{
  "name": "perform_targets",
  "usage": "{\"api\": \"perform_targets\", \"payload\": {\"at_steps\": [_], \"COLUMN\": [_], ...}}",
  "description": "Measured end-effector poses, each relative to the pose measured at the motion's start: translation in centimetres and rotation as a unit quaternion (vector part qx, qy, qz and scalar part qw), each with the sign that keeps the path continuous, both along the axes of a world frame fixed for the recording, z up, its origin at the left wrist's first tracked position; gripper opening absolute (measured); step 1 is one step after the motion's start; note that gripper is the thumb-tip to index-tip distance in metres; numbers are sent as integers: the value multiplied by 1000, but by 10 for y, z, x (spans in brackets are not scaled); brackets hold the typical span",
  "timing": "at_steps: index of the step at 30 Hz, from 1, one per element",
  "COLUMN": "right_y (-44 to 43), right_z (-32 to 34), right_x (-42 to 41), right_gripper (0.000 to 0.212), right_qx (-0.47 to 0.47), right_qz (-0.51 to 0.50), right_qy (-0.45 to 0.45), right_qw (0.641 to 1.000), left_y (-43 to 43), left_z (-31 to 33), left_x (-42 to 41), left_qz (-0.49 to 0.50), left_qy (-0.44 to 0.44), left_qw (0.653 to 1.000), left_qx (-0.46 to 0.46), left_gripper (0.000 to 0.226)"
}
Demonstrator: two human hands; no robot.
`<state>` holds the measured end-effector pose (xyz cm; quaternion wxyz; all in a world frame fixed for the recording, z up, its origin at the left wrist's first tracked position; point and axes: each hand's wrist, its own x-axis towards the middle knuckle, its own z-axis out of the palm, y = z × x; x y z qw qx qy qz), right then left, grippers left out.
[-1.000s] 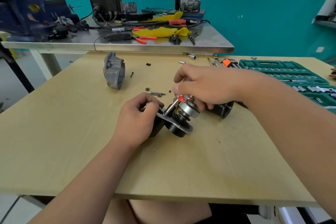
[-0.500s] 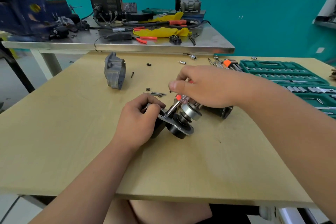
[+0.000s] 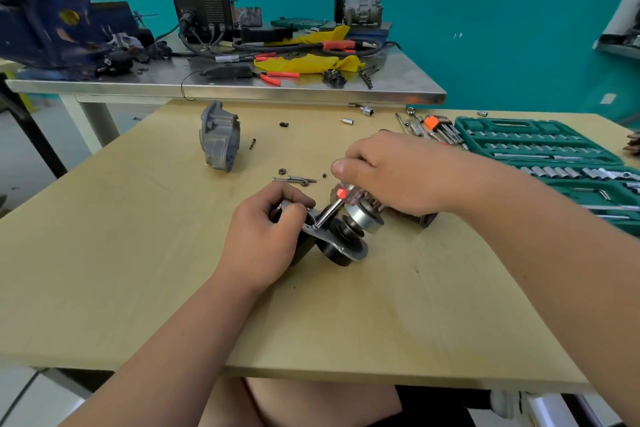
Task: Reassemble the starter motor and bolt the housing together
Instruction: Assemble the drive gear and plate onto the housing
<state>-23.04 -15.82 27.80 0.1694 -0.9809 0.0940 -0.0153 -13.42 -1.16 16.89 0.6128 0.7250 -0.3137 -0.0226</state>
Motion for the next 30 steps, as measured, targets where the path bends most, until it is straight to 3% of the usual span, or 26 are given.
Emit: {"api": "perform_targets", "payload": {"at_steps": [3, 7, 9, 12, 16, 18, 21, 23, 26, 30], "right_y": [3, 0, 2, 10, 12, 7, -18, -37, -47, -43], "right_z": [-5, -3, -6, -15, -39, -48, -51, -55, -71, -77], "right_x": [1, -18, -25, -31, -53, -63, -73, -77, -72, -53], "right_gripper": [48, 19, 14, 48, 67, 58, 36, 25, 14, 20], "right_qx": [-29, 84, 89, 41, 104, 175, 248, 195, 108, 17], "right_qz": [-14, -2, 1, -51, -121, -111, -143, -177, -161, -139], "right_qy": [-24, 64, 44, -16, 3, 19, -87, -120, -21, 46], "right_qw": [999, 994, 995, 998, 987, 978, 954, 957, 981, 989], "left_y": [3, 7, 8, 10, 17, 18, 20, 22, 27, 42], "left_z": [-2, -5, -4, -1, 0, 2, 5, 6, 7, 5], "left_x": [-3, -8, -11, -17, -26, -30, -34, -33, -25, -5], "left_qz": [-4, -4, 0, -2, 18, 38, 49, 57, 81, 117], "left_qy": [-36, -76, -88, -149, -324, -411, -459, -464, -464, -461], "left_qw": [999, 997, 996, 989, 945, 907, 878, 872, 867, 863], "left_qx": [1, 4, -3, -7, 38, 84, 126, 144, 160, 167], "left_gripper": [21, 20, 20, 19, 28, 28, 29, 30, 30, 36]}}
